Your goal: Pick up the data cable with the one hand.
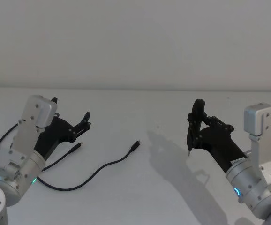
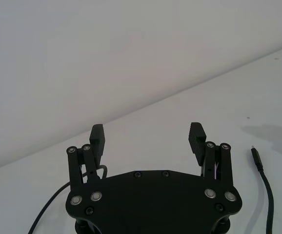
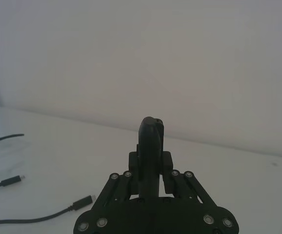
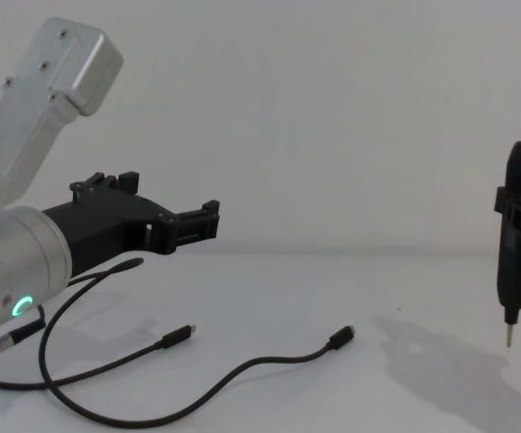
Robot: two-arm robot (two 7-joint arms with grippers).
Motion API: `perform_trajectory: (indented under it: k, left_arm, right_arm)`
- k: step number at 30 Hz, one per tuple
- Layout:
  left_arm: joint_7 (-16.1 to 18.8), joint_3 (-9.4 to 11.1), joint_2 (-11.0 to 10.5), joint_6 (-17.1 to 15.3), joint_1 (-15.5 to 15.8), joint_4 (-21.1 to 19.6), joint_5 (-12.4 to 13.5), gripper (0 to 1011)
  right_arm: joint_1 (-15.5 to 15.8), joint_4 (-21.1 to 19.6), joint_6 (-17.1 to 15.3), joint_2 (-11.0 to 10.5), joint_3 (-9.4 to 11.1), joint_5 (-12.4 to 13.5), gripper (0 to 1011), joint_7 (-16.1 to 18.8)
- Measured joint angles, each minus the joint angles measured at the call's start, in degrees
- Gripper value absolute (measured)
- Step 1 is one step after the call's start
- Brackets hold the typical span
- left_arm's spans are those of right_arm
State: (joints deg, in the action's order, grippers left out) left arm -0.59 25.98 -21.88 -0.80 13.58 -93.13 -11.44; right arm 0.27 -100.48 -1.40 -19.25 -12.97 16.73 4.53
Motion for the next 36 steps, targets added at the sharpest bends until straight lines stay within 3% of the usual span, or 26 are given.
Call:
perform_trajectory:
  k: [36]
  left_arm:
    - [0.0, 0.0, 0.0, 0.0, 0.0, 0.0, 0.0, 1004]
  right_arm:
    - [0.6, -0.8, -0.5, -0.1, 0.0, -0.3, 275, -0.7]
